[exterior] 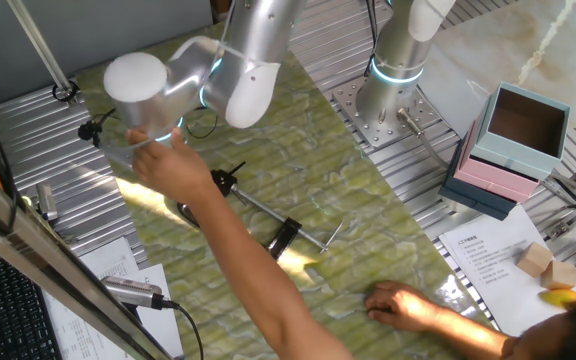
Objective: Turn the hands of a clock
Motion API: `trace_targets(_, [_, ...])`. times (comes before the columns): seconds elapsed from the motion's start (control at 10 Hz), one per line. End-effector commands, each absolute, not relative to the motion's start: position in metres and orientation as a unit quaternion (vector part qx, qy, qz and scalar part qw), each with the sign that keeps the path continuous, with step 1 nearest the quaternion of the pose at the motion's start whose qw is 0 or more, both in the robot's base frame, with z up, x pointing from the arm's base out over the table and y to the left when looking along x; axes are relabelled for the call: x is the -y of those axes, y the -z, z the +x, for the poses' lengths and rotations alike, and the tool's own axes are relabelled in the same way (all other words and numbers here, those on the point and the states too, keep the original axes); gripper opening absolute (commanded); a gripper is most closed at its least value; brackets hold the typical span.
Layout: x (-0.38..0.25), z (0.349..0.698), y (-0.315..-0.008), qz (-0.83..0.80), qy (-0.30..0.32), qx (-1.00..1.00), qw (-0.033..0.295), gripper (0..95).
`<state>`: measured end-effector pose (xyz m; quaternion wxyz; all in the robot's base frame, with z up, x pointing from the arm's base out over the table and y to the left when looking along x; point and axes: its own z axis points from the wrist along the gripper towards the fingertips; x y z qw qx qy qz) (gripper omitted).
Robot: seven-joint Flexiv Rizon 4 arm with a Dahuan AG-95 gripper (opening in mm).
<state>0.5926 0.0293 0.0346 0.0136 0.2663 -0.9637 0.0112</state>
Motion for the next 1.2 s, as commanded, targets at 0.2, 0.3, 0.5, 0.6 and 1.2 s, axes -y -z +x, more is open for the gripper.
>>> trace_targets(0.2, [-0.0278,0.5934,-0.0328,0.267,-0.007,0.964,0.013,0.0])
trace_targets(0.3, [-0.0269,0.5936,-0.0331,0.268,-0.007,0.963,0.014,0.0])
trace_targets(0.5, [-0.0242,0.5941,-0.0335,0.271,-0.006,0.962,0.014,0.0])
trace_targets(0.6, [-0.0241,0.5942,-0.0332,0.271,-0.006,0.962,0.014,0.0])
trace_targets(1.2, [-0.0230,0.5944,-0.0325,0.273,-0.007,0.962,0.015,0.0])
